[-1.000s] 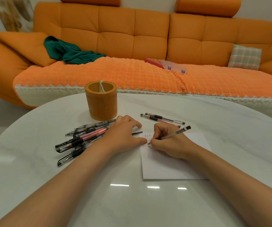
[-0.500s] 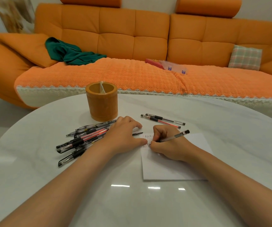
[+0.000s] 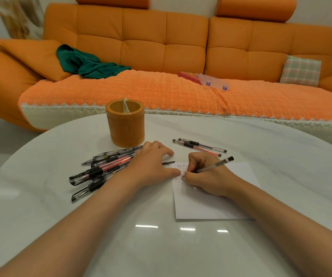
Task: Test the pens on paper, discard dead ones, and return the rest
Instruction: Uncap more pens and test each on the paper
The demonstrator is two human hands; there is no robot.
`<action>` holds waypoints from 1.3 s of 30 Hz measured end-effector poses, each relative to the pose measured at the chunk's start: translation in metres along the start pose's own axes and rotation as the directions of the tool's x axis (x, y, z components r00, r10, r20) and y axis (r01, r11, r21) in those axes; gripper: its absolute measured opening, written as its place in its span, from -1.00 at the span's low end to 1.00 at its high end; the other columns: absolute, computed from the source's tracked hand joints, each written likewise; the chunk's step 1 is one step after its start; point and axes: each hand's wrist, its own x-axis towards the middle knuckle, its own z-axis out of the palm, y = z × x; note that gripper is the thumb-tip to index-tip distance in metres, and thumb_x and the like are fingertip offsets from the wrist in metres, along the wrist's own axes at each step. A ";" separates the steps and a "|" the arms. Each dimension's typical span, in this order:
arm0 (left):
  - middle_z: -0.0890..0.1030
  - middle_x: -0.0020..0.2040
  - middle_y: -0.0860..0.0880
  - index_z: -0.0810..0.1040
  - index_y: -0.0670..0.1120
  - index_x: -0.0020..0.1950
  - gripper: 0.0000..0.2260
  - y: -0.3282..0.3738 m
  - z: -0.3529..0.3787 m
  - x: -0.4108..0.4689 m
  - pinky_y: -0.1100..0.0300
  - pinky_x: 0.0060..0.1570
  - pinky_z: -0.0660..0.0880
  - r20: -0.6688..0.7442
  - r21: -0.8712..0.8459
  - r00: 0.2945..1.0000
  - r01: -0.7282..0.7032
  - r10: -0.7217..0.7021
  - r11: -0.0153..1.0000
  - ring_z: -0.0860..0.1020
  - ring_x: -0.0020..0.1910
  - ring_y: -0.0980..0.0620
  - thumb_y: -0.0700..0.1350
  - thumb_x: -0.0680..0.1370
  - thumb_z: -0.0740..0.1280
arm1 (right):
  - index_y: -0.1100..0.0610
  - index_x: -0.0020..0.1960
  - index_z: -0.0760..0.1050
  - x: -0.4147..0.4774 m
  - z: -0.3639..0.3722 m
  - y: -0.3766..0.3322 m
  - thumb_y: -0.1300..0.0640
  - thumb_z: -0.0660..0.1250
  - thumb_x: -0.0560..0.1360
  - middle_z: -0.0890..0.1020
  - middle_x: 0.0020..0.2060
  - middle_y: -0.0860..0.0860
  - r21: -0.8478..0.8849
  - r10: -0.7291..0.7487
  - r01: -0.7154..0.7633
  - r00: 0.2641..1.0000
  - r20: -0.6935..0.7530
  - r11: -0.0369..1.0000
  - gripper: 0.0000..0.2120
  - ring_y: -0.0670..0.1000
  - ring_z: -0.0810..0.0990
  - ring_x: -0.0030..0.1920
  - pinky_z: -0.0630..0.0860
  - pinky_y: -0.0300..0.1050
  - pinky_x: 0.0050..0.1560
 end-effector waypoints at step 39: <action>0.44 0.39 0.15 0.44 0.16 0.41 -0.62 -0.007 -0.010 -0.008 0.03 0.39 0.27 -0.089 0.121 0.988 -0.111 0.123 0.986 0.31 0.40 0.09 0.19 0.60 0.26 | 0.13 0.19 0.63 -0.001 -0.029 -0.008 0.41 0.08 0.65 0.65 -0.08 0.15 0.283 0.089 -0.046 0.986 -0.140 0.958 -0.60 0.08 0.61 -0.31 0.54 -0.07 -0.39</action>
